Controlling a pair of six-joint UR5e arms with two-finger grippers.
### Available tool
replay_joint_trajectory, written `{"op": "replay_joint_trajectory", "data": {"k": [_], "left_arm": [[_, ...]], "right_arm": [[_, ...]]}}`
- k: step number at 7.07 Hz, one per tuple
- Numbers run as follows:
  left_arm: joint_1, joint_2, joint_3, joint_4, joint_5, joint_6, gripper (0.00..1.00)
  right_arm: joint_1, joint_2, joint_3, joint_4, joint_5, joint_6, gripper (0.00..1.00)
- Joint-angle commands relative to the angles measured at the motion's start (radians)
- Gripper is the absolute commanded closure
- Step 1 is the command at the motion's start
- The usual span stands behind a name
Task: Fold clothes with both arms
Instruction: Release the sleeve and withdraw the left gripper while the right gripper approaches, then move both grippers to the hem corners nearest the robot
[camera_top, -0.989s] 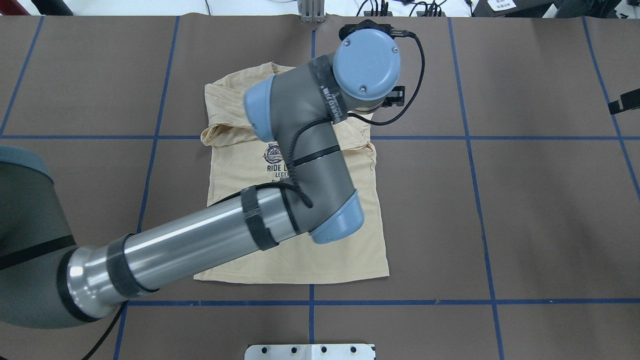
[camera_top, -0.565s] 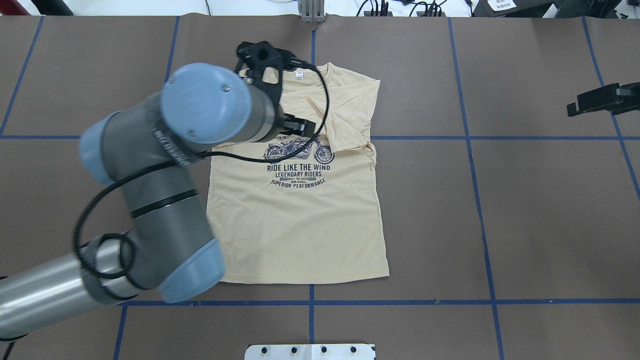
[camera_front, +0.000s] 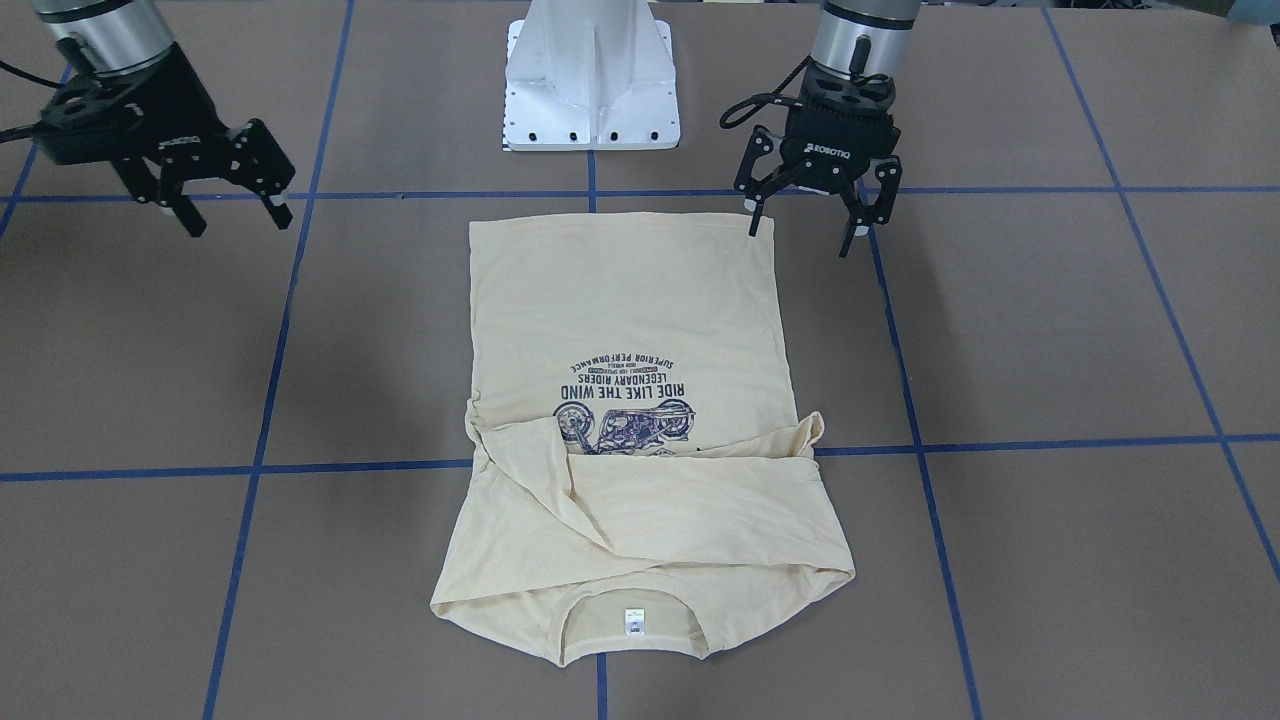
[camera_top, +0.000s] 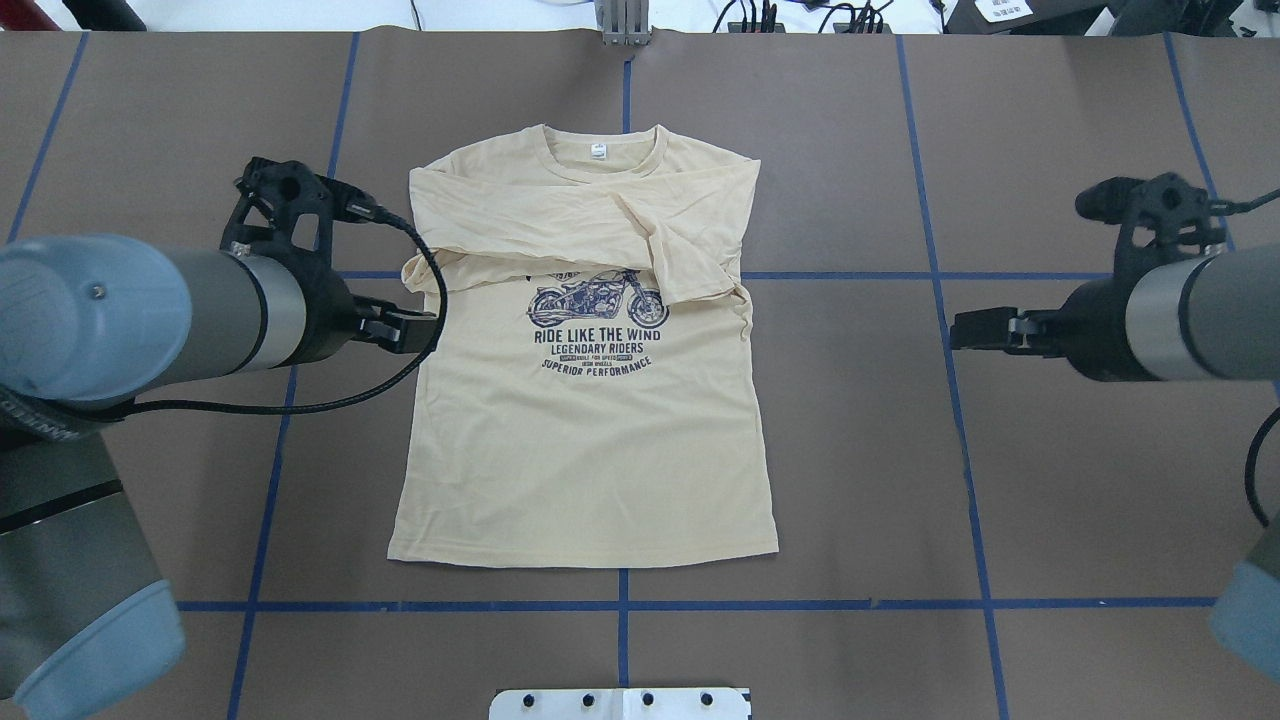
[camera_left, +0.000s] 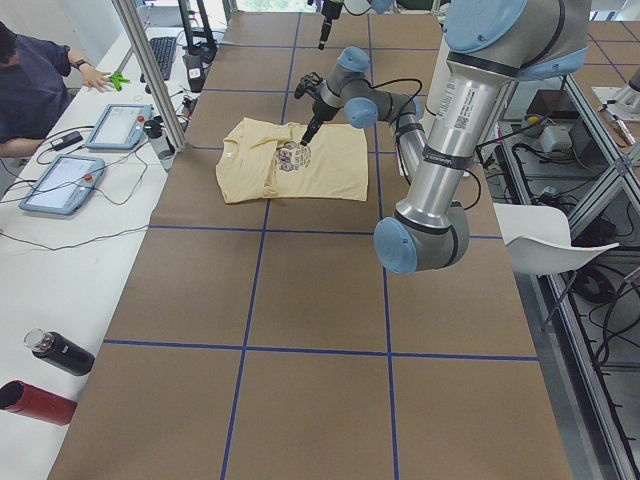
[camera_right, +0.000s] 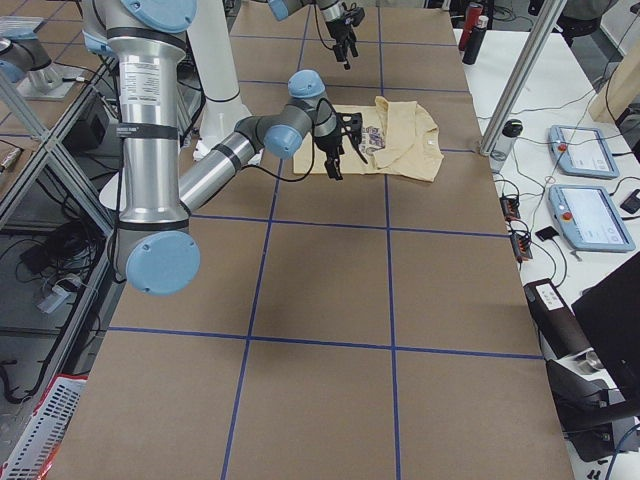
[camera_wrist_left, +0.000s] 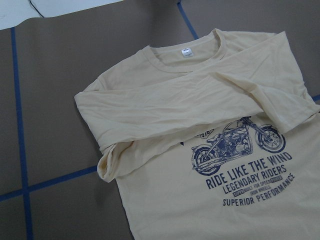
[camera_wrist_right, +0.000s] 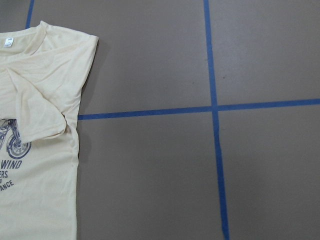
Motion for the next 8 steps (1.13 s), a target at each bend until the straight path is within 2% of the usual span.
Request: {"op": "replay_joint_trajectory", "data": {"k": [1, 2, 3, 5, 7, 8], "left_arm": [[0.029, 0.226, 0.012, -0.272, 0.006, -0.058, 0.00], [0.080, 0.251, 0.025, -0.300, 0.027, -0.145, 0.00], [0.172, 0.248, 0.066, -0.305, 0.126, -0.272, 0.00], [0.254, 0.215, 0.135, -0.307, 0.164, -0.414, 0.01], [0.294, 0.195, 0.140, -0.299, 0.162, -0.439, 0.24], [0.311, 0.195, 0.147, -0.299, 0.161, -0.442, 0.28]], "right_arm": [[-0.238, -0.006, 0.020, -0.004, -0.226, 0.164, 0.00], [-0.303, -0.007, 0.018, -0.008, -0.295, 0.193, 0.00], [-0.323, -0.005, 0.018, -0.011, -0.308, 0.203, 0.00], [-0.325, 0.001, 0.015, -0.045, -0.316, 0.253, 0.00], [-0.328, 0.006, 0.015, -0.045, -0.317, 0.253, 0.00], [-0.331, 0.006, 0.015, -0.045, -0.317, 0.253, 0.00]]}}
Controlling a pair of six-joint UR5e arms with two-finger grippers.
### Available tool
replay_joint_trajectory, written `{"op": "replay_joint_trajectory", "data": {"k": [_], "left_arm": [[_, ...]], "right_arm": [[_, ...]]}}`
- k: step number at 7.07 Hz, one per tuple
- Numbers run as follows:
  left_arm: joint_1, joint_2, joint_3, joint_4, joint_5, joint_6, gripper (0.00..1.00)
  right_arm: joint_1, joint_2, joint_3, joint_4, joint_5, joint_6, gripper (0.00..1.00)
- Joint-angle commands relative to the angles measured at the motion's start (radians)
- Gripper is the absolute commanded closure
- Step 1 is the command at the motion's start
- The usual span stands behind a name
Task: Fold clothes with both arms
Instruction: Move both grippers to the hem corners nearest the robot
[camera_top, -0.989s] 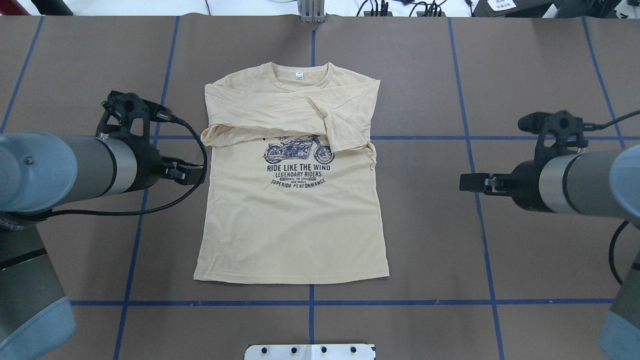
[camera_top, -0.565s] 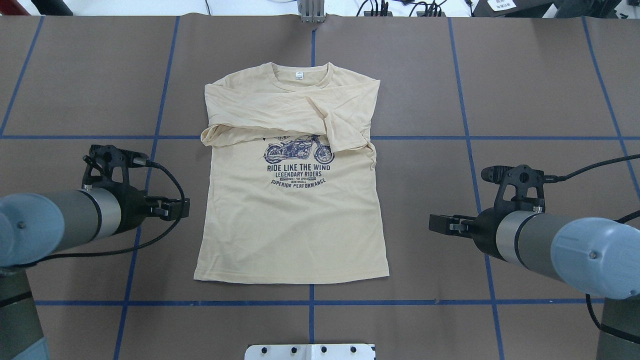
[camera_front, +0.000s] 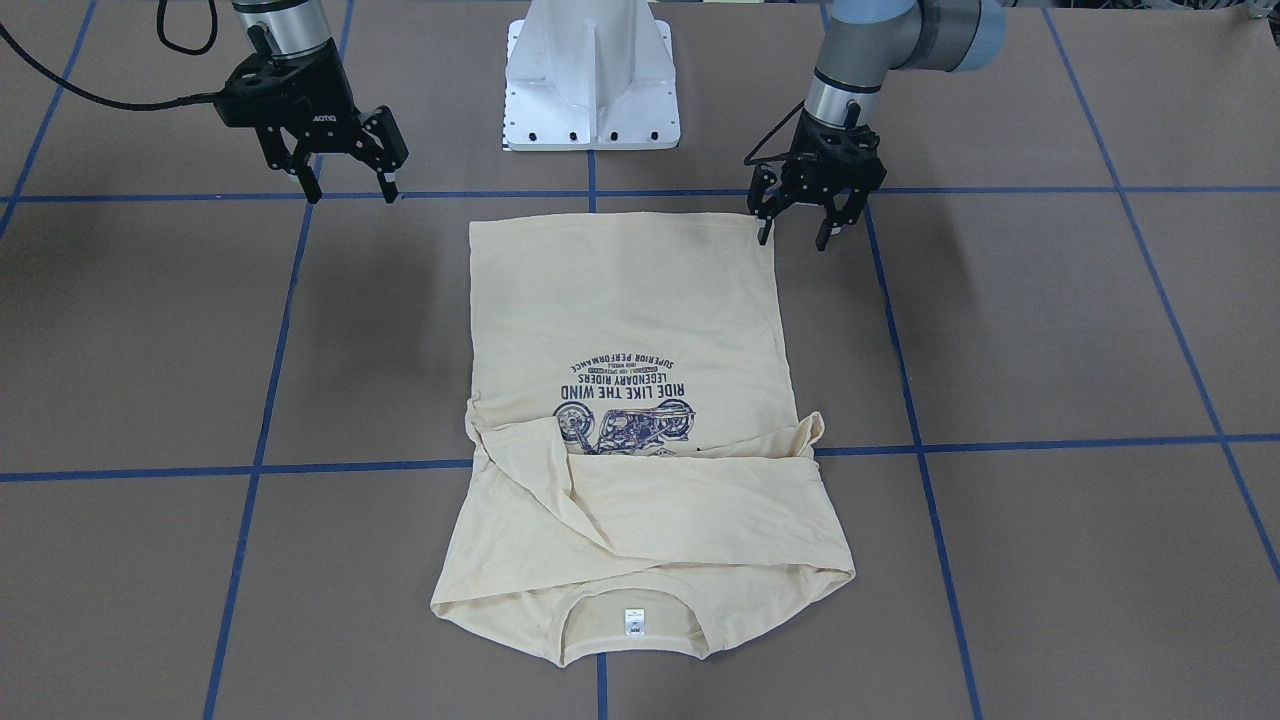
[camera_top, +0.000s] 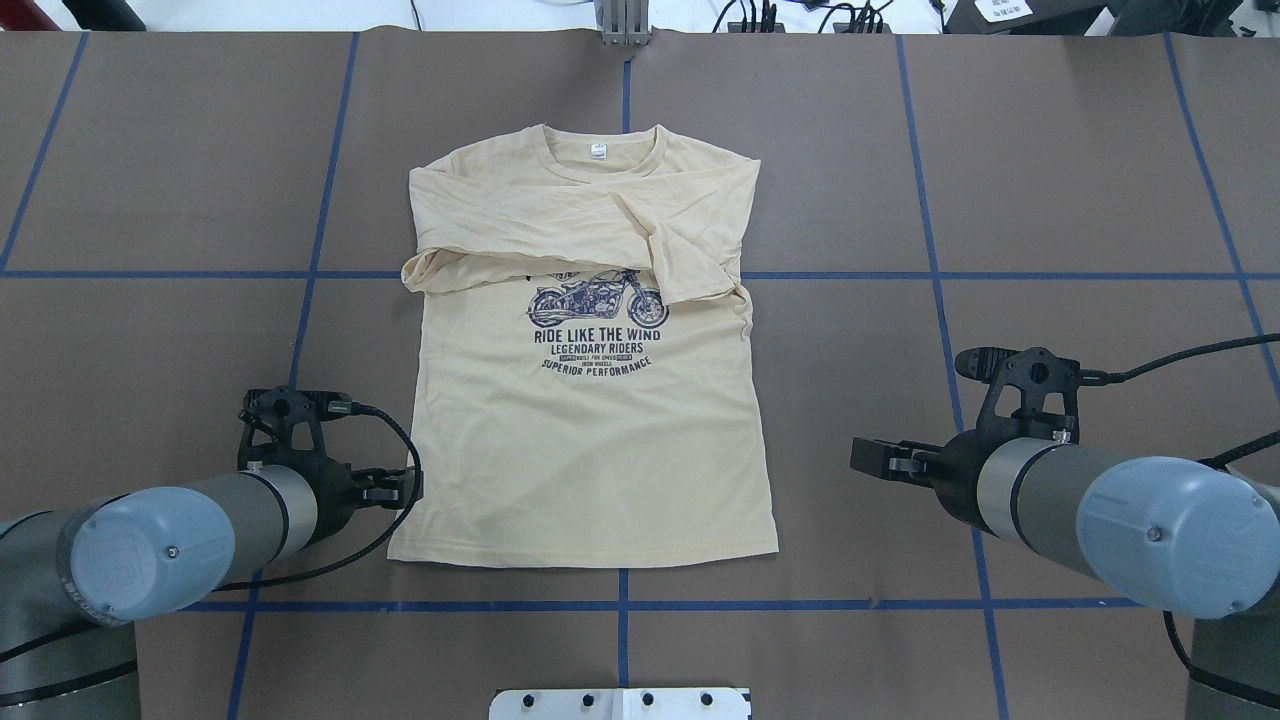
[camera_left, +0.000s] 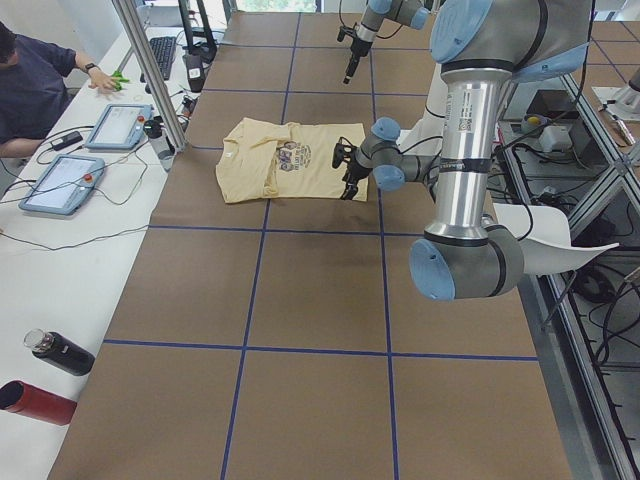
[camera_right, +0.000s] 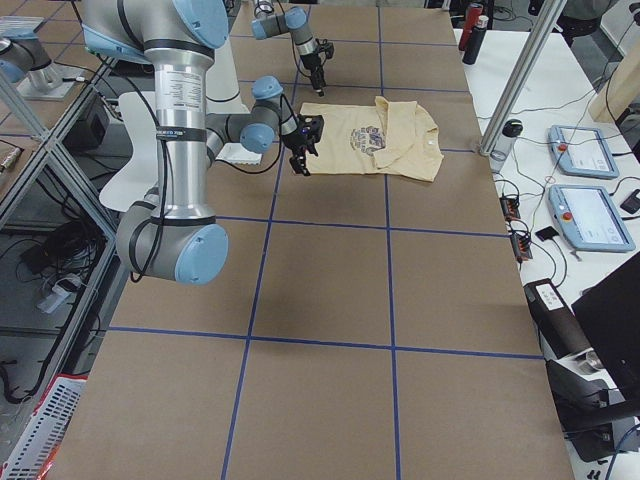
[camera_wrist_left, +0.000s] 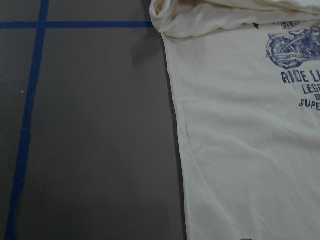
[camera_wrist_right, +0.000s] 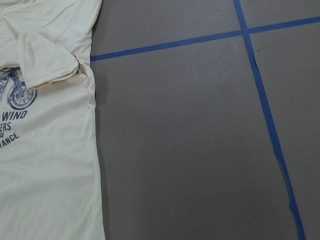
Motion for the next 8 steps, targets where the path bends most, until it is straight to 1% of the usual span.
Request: {"op": "replay_joint_trajectory", "data": {"k": [1, 2, 4, 6, 8], "left_arm": [[0.028, -0.008, 0.013, 0.002, -0.001, -0.011, 0.33], [0.045, -0.016, 0.026, 0.002, -0.001, -0.023, 0.37], [0.066, -0.030, 0.046, 0.002, -0.001, -0.025, 0.38], [0.083, -0.028, 0.048, 0.003, -0.002, -0.025, 0.43], [0.089, -0.025, 0.048, 0.005, -0.002, -0.025, 0.44]], "right_arm": [[-0.005, 0.001, -0.002, -0.001, -0.002, 0.001, 0.00], [-0.008, 0.001, -0.003, -0.001, -0.007, 0.001, 0.00], [-0.012, 0.001, -0.003, -0.001, -0.009, 0.001, 0.00], [-0.023, 0.001, -0.003, -0.001, -0.016, 0.001, 0.00], [-0.026, 0.001, -0.003, -0.001, -0.021, 0.003, 0.00]]}}
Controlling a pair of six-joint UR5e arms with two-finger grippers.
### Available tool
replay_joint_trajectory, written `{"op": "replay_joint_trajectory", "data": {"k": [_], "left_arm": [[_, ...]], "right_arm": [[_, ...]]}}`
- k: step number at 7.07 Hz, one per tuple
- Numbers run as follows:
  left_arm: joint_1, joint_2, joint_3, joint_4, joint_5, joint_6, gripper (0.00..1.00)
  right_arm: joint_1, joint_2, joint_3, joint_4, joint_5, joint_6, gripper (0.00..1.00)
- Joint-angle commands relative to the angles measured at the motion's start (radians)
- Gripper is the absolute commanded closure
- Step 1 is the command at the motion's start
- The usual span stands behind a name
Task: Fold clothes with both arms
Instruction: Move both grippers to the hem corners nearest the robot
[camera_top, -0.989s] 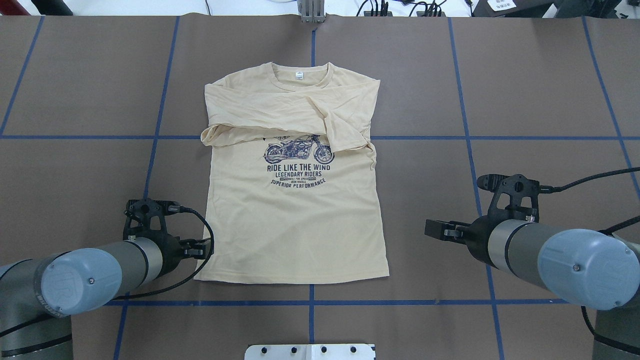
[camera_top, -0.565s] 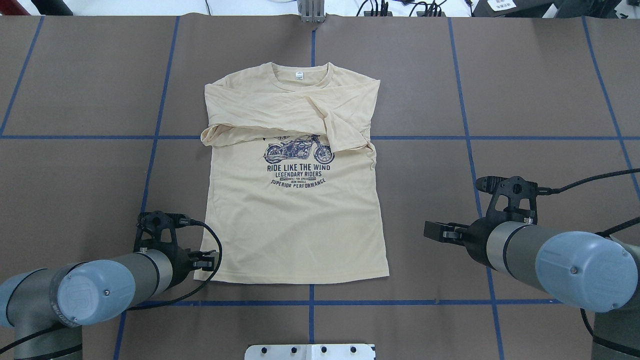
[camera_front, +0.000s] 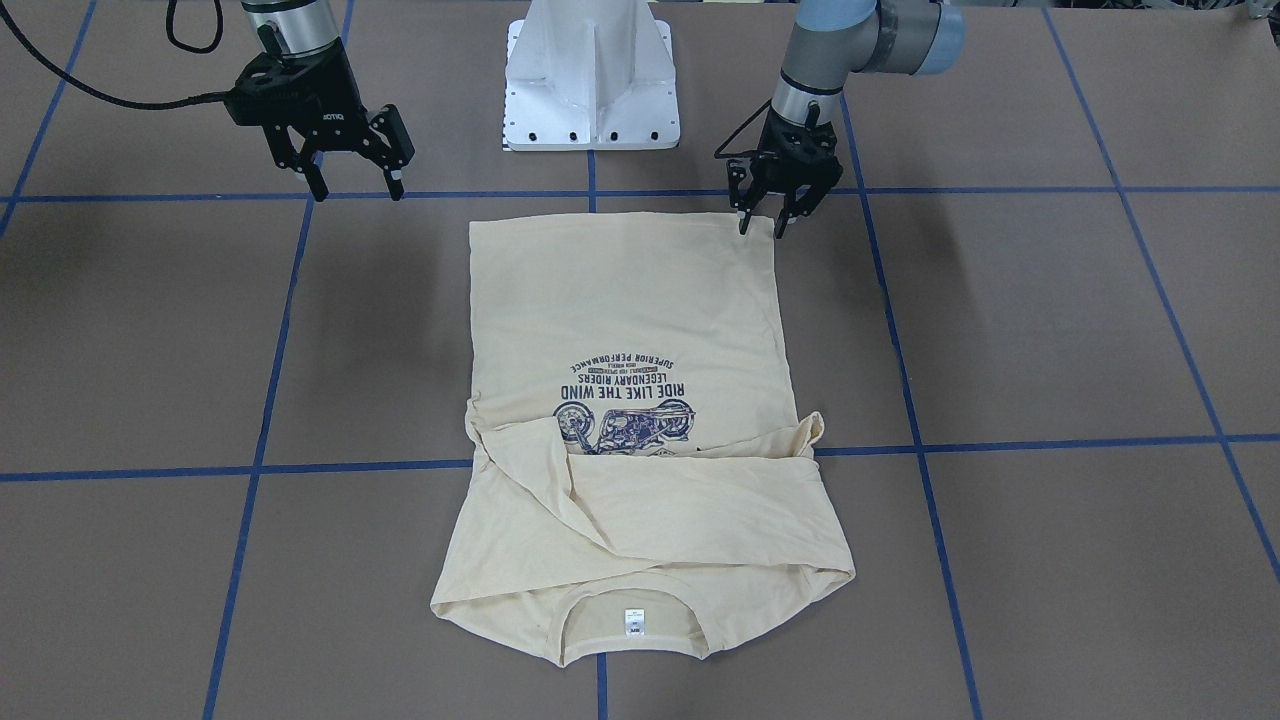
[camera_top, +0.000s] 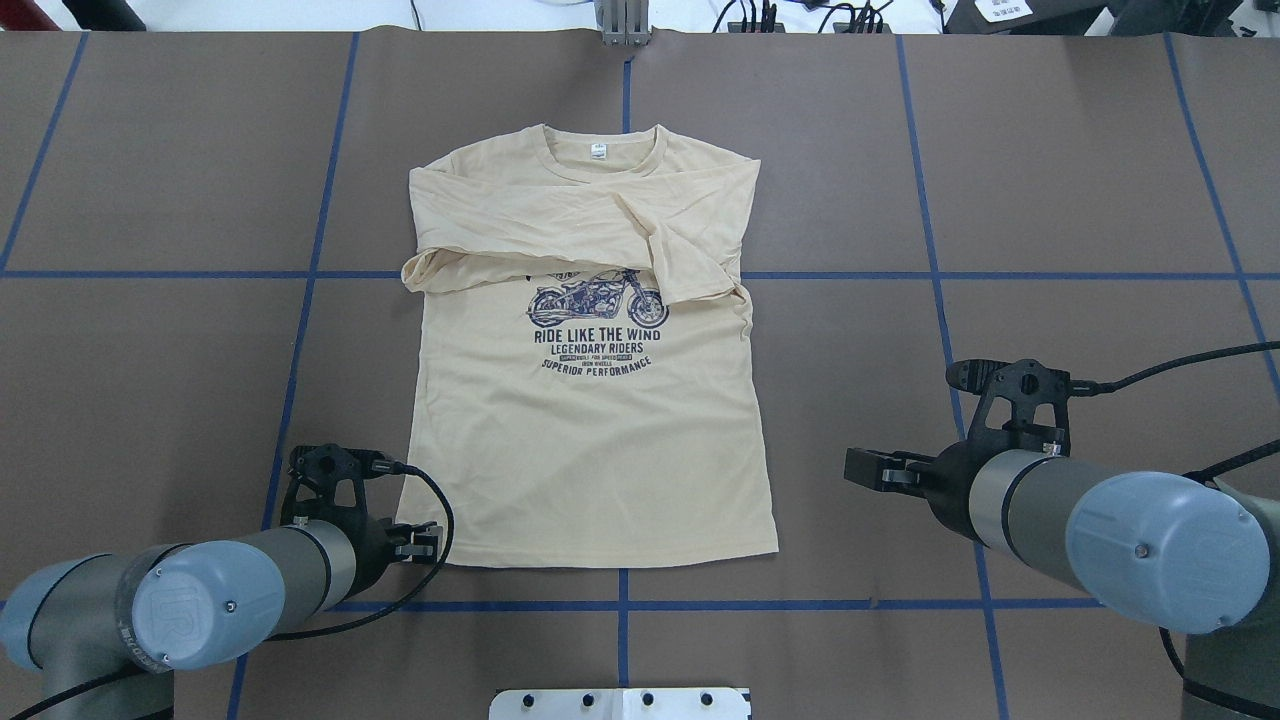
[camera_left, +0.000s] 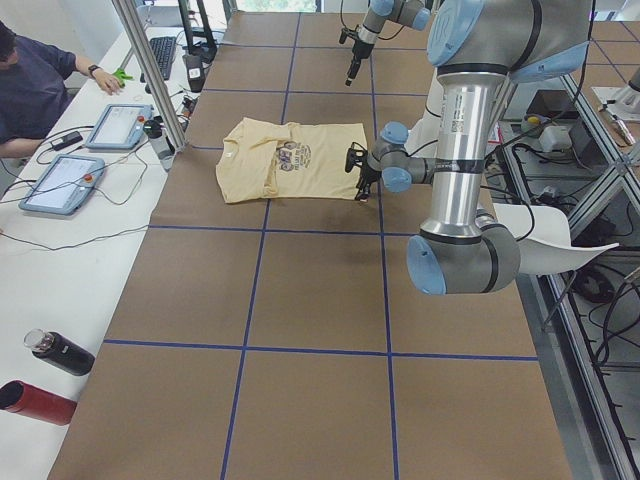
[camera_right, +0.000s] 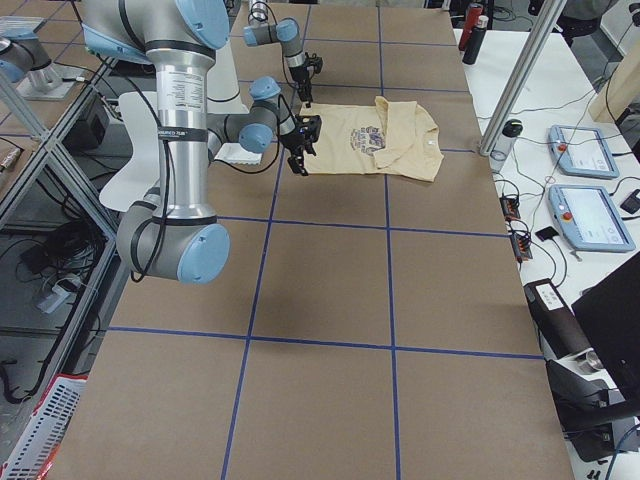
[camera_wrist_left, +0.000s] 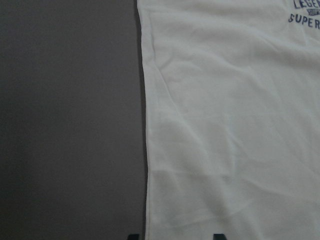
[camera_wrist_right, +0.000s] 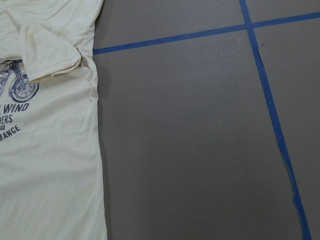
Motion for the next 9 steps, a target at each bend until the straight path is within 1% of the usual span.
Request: {"op": "replay_joint_trajectory", "data": {"k": [1, 3, 4, 5, 6, 7, 9], "left_arm": [[0.010, 0.004, 0.001, 0.001, 0.000, -0.006, 0.44], [0.018, 0.007, -0.001, 0.003, -0.002, -0.015, 0.46], [0.022, 0.007, -0.001, 0.003, -0.002, -0.028, 0.56], [0.026, 0.008, -0.001, 0.003, 0.000, -0.041, 0.64], [0.026, 0.007, -0.003, 0.003, 0.000, -0.055, 0.80], [0.032, 0.007, -0.004, 0.003, 0.000, -0.086, 1.00], [0.030, 0.007, -0.016, 0.004, 0.001, -0.089, 1.00]], "right_arm": [[-0.005, 0.000, 0.000, 0.000, -0.004, 0.001, 0.00], [-0.014, 0.003, 0.001, 0.000, -0.015, 0.001, 0.00], [-0.016, 0.003, 0.001, 0.000, -0.016, 0.001, 0.00], [-0.017, 0.003, 0.001, 0.000, -0.016, 0.001, 0.00], [-0.017, 0.003, 0.001, 0.000, -0.016, 0.001, 0.00], [-0.017, 0.003, 0.001, 0.000, -0.016, 0.001, 0.00], [-0.024, 0.003, 0.001, 0.000, -0.019, 0.001, 0.00]]}}
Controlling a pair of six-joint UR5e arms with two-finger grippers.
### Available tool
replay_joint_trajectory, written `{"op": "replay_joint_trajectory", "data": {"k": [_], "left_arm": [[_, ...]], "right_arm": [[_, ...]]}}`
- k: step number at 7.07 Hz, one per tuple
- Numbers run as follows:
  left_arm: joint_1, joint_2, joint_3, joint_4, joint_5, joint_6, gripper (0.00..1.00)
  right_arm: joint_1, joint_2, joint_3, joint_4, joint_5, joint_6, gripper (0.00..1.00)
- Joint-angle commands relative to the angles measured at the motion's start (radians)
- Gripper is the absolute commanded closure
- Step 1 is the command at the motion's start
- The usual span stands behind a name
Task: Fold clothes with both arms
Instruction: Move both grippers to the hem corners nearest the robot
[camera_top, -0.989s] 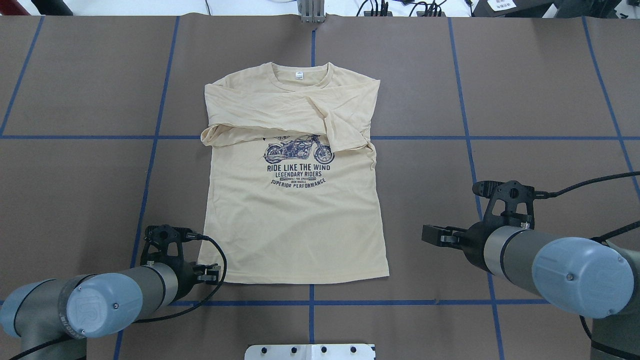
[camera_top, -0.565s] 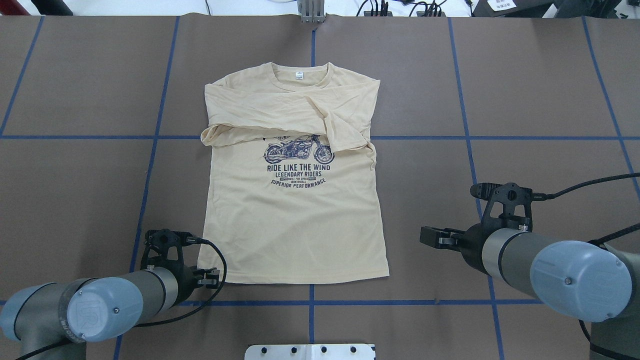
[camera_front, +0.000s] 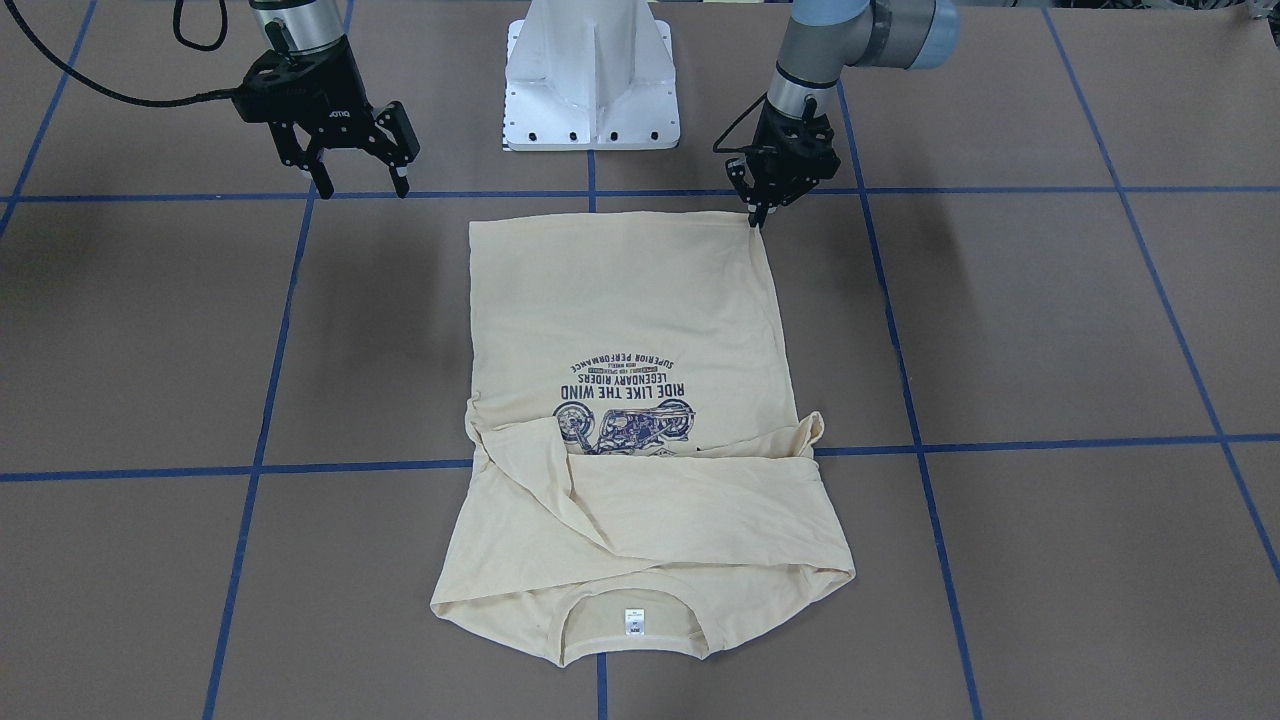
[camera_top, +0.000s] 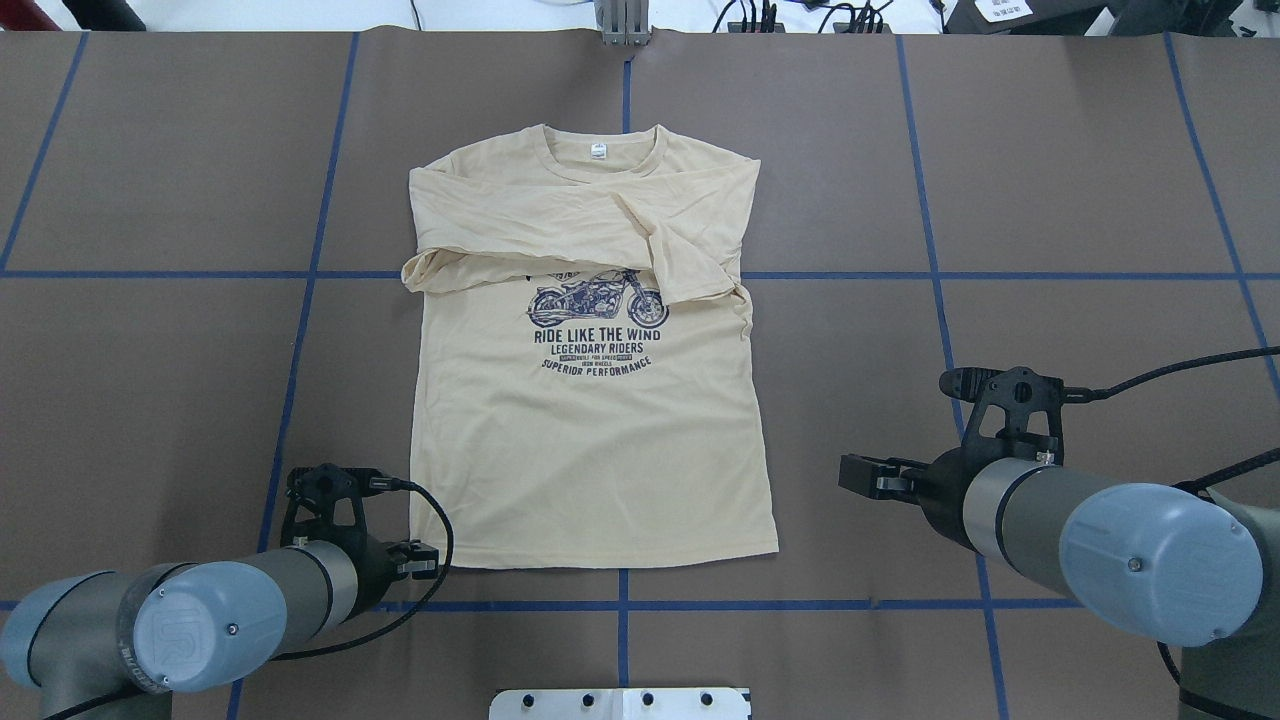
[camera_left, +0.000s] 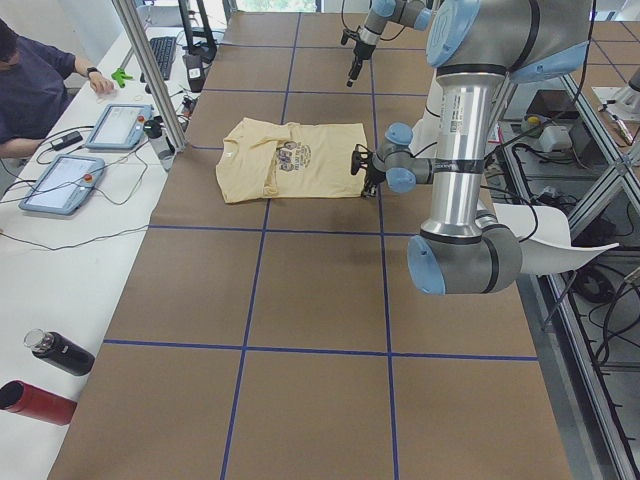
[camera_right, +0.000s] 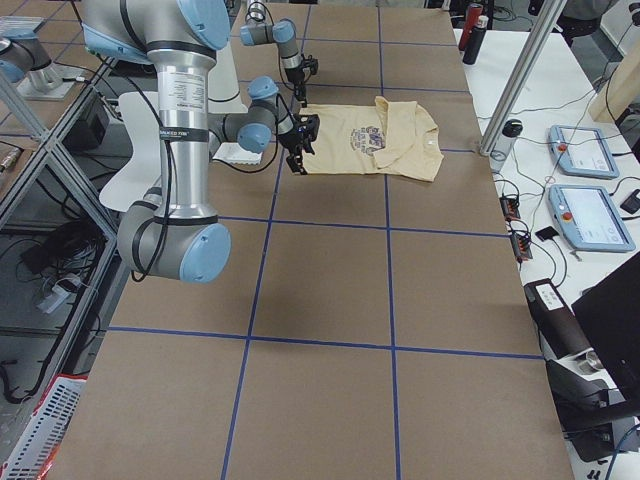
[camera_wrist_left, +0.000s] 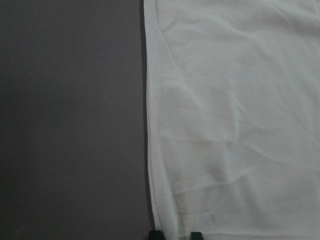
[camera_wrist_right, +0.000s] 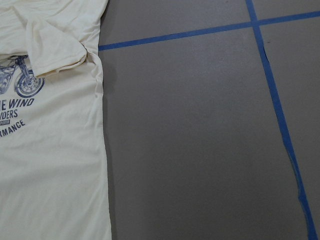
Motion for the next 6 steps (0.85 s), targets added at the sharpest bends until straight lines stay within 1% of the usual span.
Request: {"op": "replay_joint_trajectory", "data": {"k": [1, 2, 3, 4, 5, 6], "left_arm": [[0.000, -0.002, -0.024, 0.015, -0.001, -0.004, 1.00], [0.000, -0.008, -0.058, 0.059, -0.004, -0.002, 1.00], [0.000, -0.011, -0.081, 0.087, -0.006, -0.003, 1.00], [0.000, -0.011, -0.081, 0.087, -0.006, -0.004, 1.00], [0.000, -0.011, -0.081, 0.087, -0.006, -0.005, 1.00], [0.000, -0.011, -0.081, 0.087, -0.006, -0.005, 1.00]], "right_arm": [[-0.041, 0.011, -0.005, 0.000, -0.051, 0.003, 0.00], [-0.093, 0.044, -0.041, -0.002, -0.111, 0.052, 0.00], [-0.139, 0.111, -0.110, -0.002, -0.164, 0.122, 0.03], [-0.182, 0.153, -0.171, -0.005, -0.203, 0.165, 0.04], [-0.212, 0.176, -0.220, -0.005, -0.231, 0.185, 0.08], [-0.236, 0.179, -0.248, -0.006, -0.258, 0.189, 0.20]]}}
